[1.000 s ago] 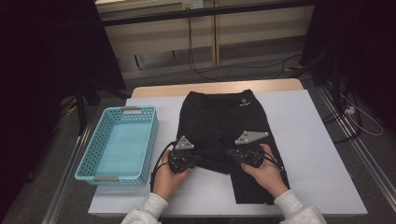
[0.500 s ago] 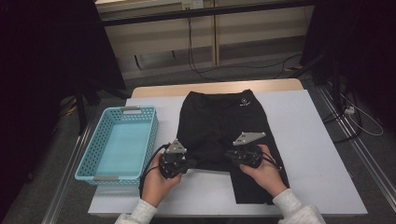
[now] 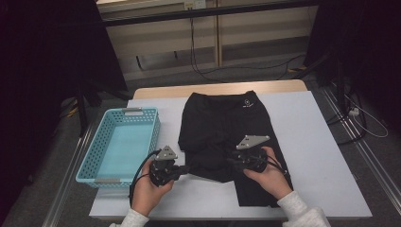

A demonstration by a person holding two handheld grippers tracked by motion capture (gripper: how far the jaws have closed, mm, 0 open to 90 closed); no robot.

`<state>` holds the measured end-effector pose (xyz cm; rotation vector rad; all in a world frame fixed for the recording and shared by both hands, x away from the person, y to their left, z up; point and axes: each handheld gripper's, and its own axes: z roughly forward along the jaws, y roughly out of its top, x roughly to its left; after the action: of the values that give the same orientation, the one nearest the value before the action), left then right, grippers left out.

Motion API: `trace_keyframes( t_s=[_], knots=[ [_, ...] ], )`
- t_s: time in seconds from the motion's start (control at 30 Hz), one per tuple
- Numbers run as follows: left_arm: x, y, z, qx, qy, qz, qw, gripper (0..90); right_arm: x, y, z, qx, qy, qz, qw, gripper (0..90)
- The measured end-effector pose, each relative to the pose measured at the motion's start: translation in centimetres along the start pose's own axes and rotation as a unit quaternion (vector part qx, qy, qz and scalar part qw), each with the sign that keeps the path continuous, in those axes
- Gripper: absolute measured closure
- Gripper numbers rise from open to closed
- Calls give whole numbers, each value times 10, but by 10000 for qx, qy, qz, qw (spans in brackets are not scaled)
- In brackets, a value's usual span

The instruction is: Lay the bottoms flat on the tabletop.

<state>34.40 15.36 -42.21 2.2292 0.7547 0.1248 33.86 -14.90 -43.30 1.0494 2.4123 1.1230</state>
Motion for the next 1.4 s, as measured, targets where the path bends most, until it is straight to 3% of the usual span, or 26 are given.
trace_keyframes(
  t_s=[0.33, 0.57, 0.63, 0.73, 0.97, 1.0, 1.07, 1.17, 1.27, 1.4],
  knots=[
    [-1, 1, 3, 46, -49, -6, 10000, 900, 25, 5, 1, -49, 207, -473, 9987, 672],
    [-3, -3, 6, 112, -50, -4, 9999, 898, 35, 6, 9, 52, 398, -702, 9967, 686],
    [-3, -3, 6, 119, -48, -4, 9999, 897, 37, 4, 15, 210, 413, -736, 9962, 684],
    [-2, -5, 6, 148, -36, -7, 9999, 898, 36, 0, 20, 369, 282, -752, 9961, 679],
    [0, -6, 5, 86, -105, -92, 9999, 887, 19, -5, 16, 409, 152, -430, 9981, 686],
    [-1, -6, 4, 33, -145, -139, 9998, 855, 19, -6, 16, 415, 154, -401, 9982, 686],
    [-3, -2, 4, -142, -106, -143, 9997, 698, 19, -6, 16, 418, 179, -449, 9980, 696],
    [-6, 0, 4, -257, -54, -178, 9995, 571, 21, -6, 18, 473, 147, -525, 9974, 707],
    [-7, 0, 8, -238, -132, -268, 9993, 539, 21, -6, 18, 491, 154, -516, 9973, 739],
    [-11, -1, 17, -153, -201, -220, 9994, 510, 19, -7, 18, 465, 192, -476, 9976, 767]
  ],
)
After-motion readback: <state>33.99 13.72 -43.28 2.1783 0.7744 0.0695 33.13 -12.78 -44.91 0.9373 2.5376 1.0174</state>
